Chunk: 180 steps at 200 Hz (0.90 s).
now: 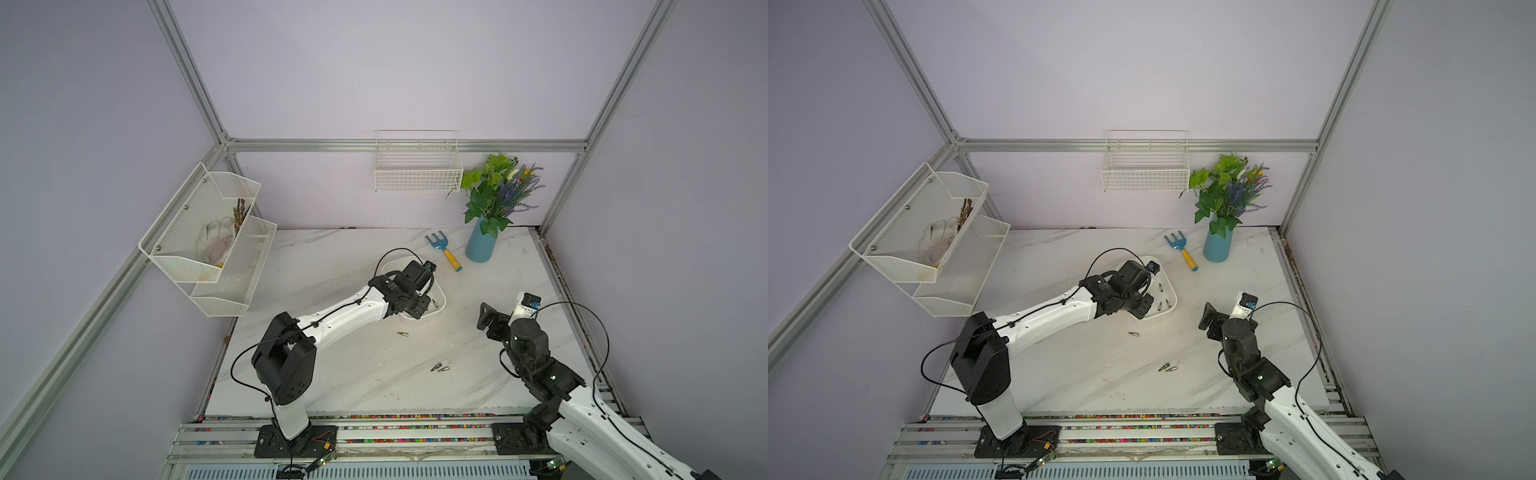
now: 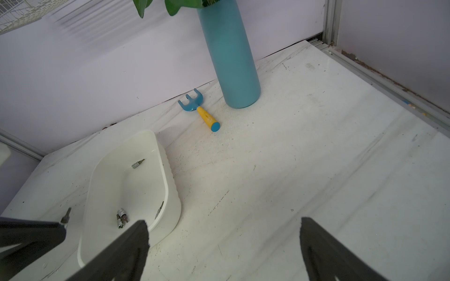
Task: Put the bit on the desktop into the storage box
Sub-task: Place the screwdriver bit in the storage box.
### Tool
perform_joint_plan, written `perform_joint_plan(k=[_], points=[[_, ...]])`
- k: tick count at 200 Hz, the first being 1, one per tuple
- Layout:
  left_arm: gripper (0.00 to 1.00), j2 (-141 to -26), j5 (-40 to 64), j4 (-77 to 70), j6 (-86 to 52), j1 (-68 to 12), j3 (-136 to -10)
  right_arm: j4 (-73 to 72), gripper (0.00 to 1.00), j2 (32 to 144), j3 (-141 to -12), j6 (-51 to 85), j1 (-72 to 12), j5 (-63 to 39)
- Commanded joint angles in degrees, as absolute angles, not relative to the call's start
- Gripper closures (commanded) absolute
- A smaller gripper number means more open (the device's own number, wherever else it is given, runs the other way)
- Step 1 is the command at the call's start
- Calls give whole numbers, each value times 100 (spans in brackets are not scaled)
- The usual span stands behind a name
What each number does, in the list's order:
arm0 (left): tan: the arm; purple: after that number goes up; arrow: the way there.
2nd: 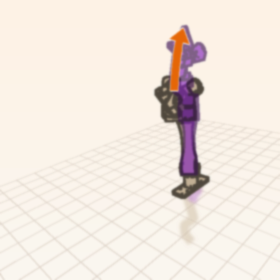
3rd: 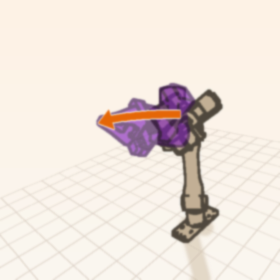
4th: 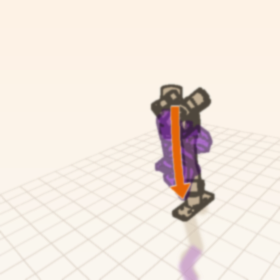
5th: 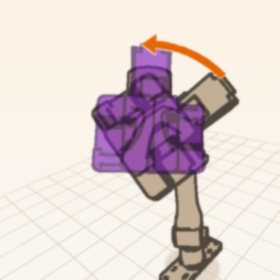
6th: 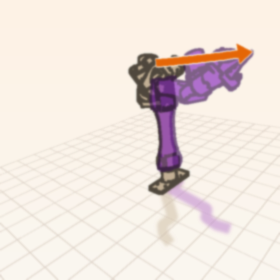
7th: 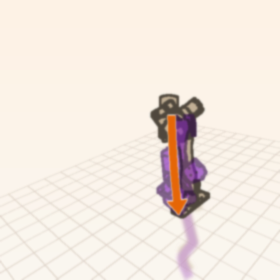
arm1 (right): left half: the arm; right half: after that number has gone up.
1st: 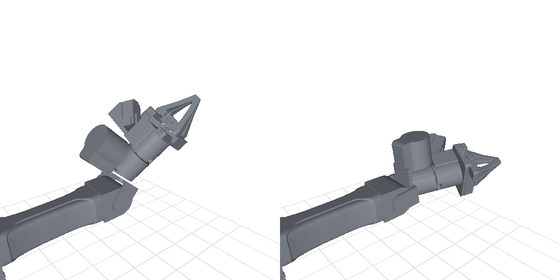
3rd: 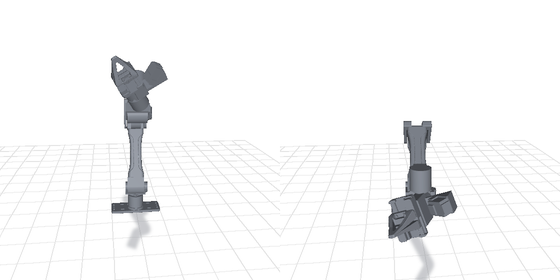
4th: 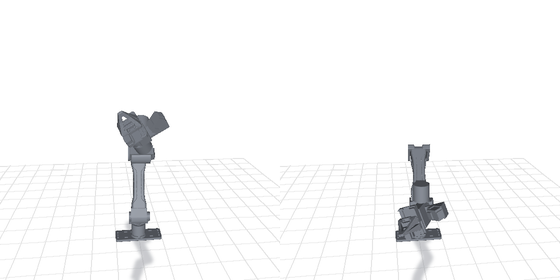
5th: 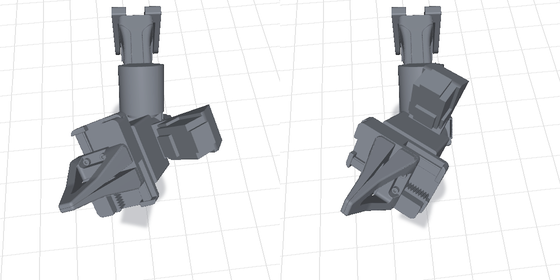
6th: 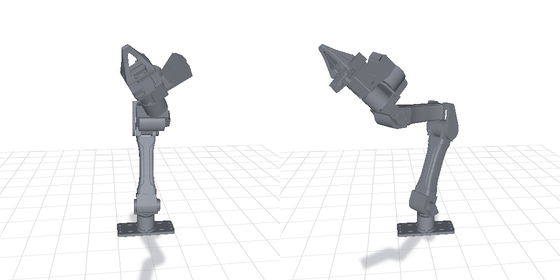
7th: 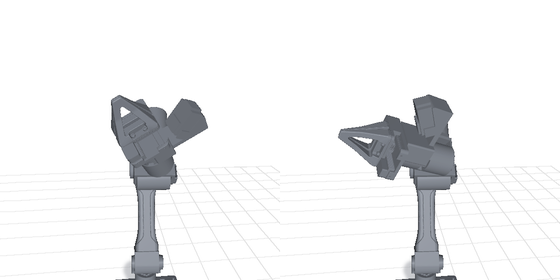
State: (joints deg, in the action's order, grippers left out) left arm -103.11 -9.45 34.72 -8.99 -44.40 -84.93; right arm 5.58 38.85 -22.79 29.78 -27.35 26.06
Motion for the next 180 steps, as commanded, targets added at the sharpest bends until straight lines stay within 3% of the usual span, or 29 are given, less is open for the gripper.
perform_joint_plan(k=[1, 58, 88, 140, 180], points=[[91, -10677, -957, 3016, -949, -4202, -8770, 431, 0, 3883, -2254, 2989, -2704, 2579], [87, -11418, -683, 2766, -993, -3854, -9169, 339, 0, 4104, -2293, 2893, -2694, 2298], [60, -11487, -650, 2758, -1060, -3828, -9178, 331, 0, 4325, -2371, 2831, -2701, 2080], [40, -10714, -686, 2527, -1186, -3825, -8634, 195, 0, 4574, -2417, 2614, -2704, 1574], [10, -9377, -831, 1927, -1643, -3815, -7354, 3, 1, 4943, -2550, 2328, -2707, 475]])
